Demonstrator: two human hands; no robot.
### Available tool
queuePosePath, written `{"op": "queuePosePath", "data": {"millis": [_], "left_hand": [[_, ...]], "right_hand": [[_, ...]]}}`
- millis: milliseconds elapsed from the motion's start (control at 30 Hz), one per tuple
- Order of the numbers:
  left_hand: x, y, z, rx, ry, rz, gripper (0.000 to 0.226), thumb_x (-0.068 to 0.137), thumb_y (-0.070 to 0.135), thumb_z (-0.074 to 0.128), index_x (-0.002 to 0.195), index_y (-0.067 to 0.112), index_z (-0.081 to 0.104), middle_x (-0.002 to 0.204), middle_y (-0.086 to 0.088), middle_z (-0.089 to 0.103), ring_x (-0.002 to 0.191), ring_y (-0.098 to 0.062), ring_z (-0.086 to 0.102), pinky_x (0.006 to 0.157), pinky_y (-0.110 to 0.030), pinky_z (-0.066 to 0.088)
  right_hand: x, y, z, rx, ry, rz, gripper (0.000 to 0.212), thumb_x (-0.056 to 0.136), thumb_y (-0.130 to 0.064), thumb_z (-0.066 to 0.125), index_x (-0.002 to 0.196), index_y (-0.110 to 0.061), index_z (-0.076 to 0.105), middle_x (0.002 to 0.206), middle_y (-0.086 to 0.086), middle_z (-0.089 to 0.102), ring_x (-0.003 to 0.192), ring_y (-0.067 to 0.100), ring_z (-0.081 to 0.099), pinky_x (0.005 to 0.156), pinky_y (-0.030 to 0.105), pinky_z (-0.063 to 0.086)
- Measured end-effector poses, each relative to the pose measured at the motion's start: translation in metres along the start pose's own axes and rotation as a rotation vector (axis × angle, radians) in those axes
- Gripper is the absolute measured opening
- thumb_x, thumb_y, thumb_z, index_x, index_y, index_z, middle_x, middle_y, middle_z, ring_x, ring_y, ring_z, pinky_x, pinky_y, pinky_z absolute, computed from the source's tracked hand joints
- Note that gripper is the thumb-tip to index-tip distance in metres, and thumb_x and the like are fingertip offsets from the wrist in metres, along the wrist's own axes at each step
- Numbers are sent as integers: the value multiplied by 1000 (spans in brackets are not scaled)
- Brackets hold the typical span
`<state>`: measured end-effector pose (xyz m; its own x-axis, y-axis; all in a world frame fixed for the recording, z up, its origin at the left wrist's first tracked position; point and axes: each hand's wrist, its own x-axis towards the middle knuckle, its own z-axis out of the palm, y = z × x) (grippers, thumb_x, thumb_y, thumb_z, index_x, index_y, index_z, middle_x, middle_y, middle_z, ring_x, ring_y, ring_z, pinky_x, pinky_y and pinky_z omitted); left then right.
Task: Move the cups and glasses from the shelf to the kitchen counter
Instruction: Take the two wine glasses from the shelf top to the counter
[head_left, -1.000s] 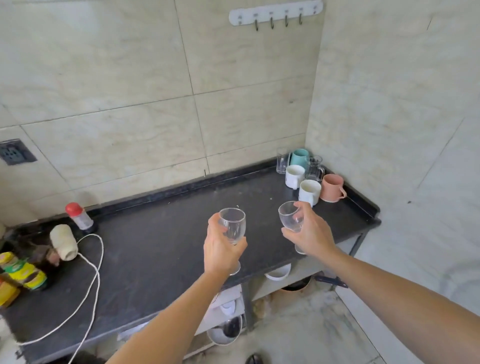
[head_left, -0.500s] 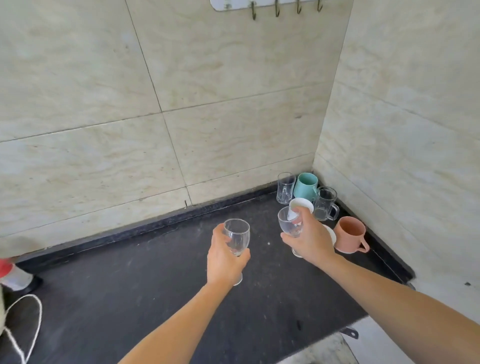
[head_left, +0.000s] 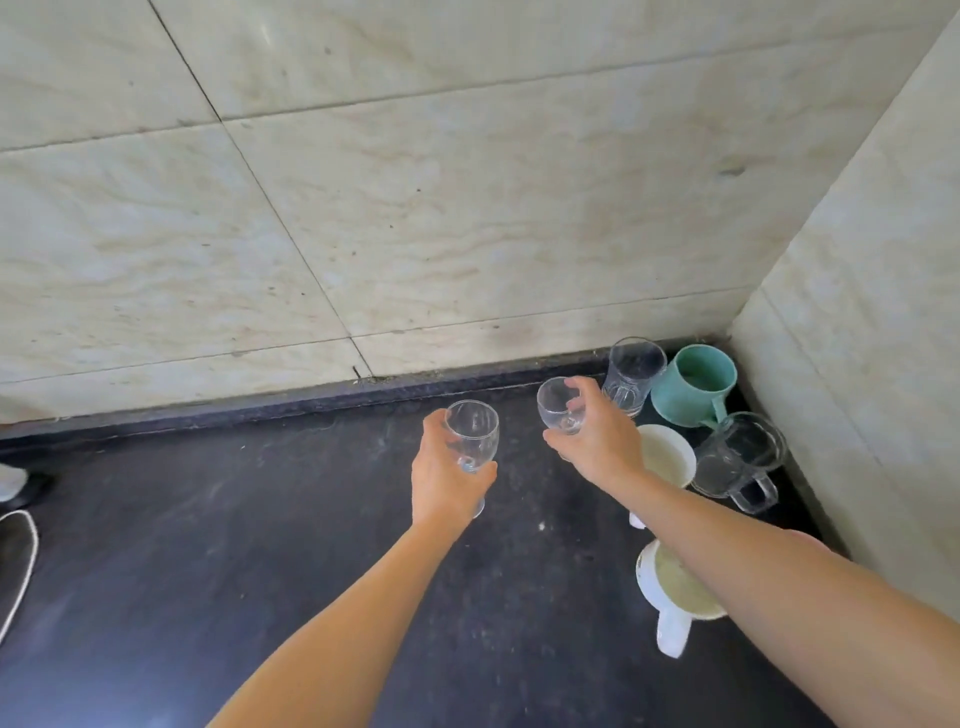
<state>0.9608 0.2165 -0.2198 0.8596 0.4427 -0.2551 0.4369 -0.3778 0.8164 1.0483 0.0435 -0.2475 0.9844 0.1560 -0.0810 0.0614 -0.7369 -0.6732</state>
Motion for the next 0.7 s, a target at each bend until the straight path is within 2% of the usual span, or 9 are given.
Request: {"op": "queuePosePath", "data": {"millis": [67, 133, 200, 300, 433, 533, 700], "left_hand": [[21, 0, 11, -3, 10, 3, 70, 73, 11, 72, 128, 31, 33, 113, 5, 52, 91, -15, 55, 38, -4, 39], [42, 0, 21, 3, 16, 22, 70, 71, 12, 72, 127, 32, 35, 112, 7, 52, 94, -15, 55, 46, -9, 43], [61, 2, 30, 11, 7, 42, 67, 69, 12, 72, 123, 32, 38, 104, 11, 52, 89, -12, 55, 58, -15, 42], [87, 5, 43, -4, -7, 45, 65, 67, 9, 72, 119, 29, 39, 95, 14, 51, 82, -7, 54, 53, -16, 40], [109, 0, 58, -21, -21, 53, 70, 64, 7, 72, 121, 30, 38, 95, 14, 51, 87, -16, 57, 55, -22, 43], [122, -3, 65, -27, -24, 59, 73, 66, 7, 74, 123, 31, 35, 97, 16, 51, 87, -15, 57, 57, -19, 42], [137, -12, 70, 3, -7, 116, 77, 70, 15, 76, 131, 29, 31, 105, 8, 54, 89, -16, 56, 69, -26, 42]], "right_hand": [[21, 8, 11, 44, -12, 15, 67, 70, -32, 76, 127, -28, 42, 105, -7, 56, 90, 19, 58, 72, 32, 44], [40, 15, 21, 97, 8, 28, 67, 69, -29, 78, 127, -25, 43, 107, -2, 58, 93, 20, 57, 76, 31, 43], [55, 21, 29, 135, 40, 57, 67, 69, -26, 79, 127, -24, 44, 107, 0, 59, 92, 20, 57, 78, 33, 43], [70, 26, 40, 196, 91, 99, 65, 69, -26, 79, 125, -25, 45, 103, -2, 61, 89, 19, 58, 77, 33, 44], [79, 32, 52, 221, 123, 113, 65, 68, -25, 81, 123, -24, 46, 100, -4, 63, 86, 14, 56, 76, 28, 41], [81, 38, 57, 226, 136, 117, 66, 68, -25, 81, 124, -23, 46, 102, -4, 64, 88, 12, 57, 77, 25, 38], [86, 42, 63, 228, 158, 95, 65, 69, -25, 82, 124, -22, 47, 102, -3, 65, 85, 8, 54, 73, 17, 35]]}}
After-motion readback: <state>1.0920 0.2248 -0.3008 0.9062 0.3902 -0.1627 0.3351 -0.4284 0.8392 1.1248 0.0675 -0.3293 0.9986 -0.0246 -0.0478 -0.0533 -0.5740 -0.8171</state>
